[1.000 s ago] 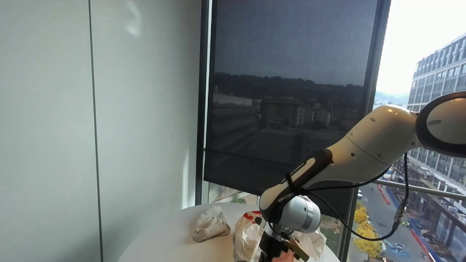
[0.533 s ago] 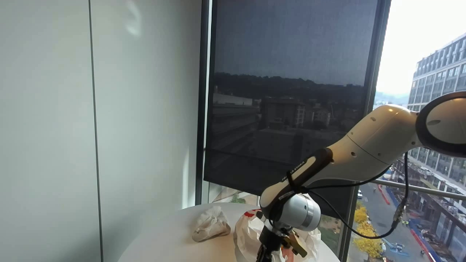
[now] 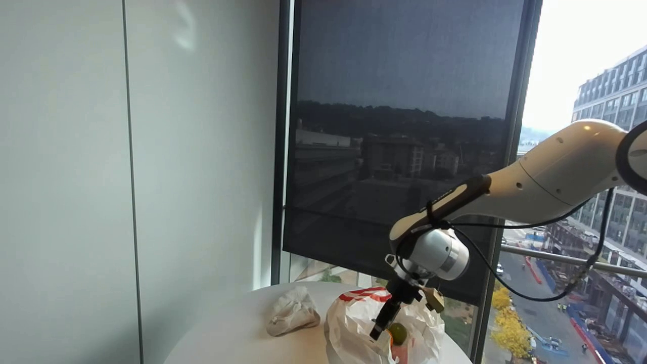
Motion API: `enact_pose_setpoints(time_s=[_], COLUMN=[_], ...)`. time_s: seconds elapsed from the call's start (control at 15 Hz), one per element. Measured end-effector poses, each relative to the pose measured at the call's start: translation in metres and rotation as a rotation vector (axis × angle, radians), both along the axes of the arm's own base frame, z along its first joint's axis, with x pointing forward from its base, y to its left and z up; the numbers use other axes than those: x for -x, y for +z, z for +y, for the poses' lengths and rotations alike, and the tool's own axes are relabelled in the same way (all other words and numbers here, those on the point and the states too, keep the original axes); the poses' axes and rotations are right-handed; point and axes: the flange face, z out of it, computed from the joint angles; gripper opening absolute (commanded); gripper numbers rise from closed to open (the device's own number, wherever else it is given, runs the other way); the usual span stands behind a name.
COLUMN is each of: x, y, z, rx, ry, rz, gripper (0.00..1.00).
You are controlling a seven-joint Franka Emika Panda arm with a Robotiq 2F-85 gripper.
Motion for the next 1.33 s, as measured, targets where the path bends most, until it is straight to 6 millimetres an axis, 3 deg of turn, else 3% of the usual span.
enact_pose_setpoints(time_s=[0.2, 0.33, 0.6, 0.93, 1.33], x=[-0.001, -0.001, 0.006, 0.002, -0.029], y=[0.028, 0.031, -0.010, -0.069, -0.103], z=[-0.042, -0.071, -0.109, -0.115, -0.104], rx=[-0.021, -0.017, -0.011, -0.019, 0.113], ry=[-0.091, -0.148, -0.205, -0.194, -0.079], rz=[0.025, 0.042, 0.125, 0.171, 0.045], gripper=[1.00, 1.00, 1.00, 1.00, 1.00])
